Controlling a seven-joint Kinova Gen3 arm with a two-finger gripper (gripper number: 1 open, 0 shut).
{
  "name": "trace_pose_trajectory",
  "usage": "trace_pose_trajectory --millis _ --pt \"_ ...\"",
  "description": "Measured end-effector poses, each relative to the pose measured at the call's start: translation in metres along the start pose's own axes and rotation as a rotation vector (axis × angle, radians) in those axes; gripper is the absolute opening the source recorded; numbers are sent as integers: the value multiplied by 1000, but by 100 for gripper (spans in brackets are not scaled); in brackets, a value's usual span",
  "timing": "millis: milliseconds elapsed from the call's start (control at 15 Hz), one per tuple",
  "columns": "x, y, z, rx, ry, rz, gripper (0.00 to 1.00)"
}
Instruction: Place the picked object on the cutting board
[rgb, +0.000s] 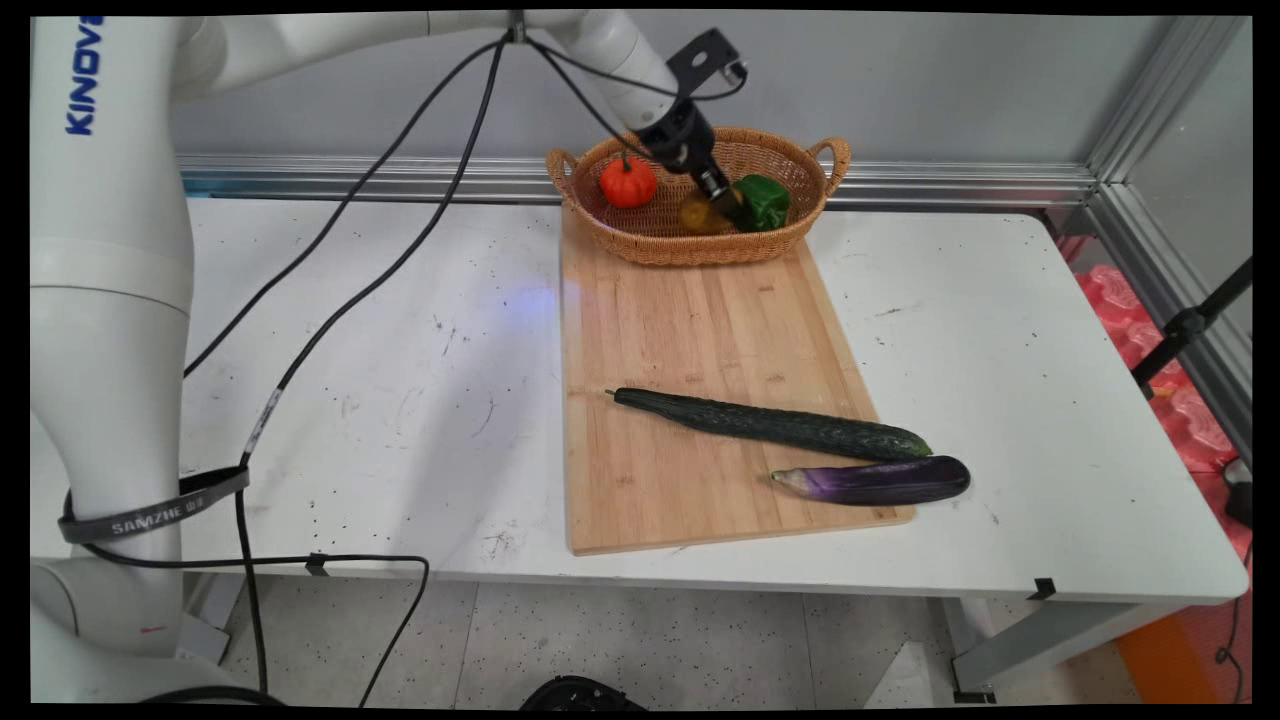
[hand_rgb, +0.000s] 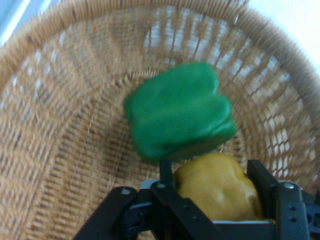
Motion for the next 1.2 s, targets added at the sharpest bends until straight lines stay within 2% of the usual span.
trace_pose_trajectory --millis 200,400,600,933,1200 --pt "23 9 -21 4 32 28 0" --pt "35 20 -36 -1 49 42 0" --pt "46 44 -55 -21 66 59 0" --pt "47 87 -69 -64 71 92 0" --pt "35 128 -68 -88 64 130 0"
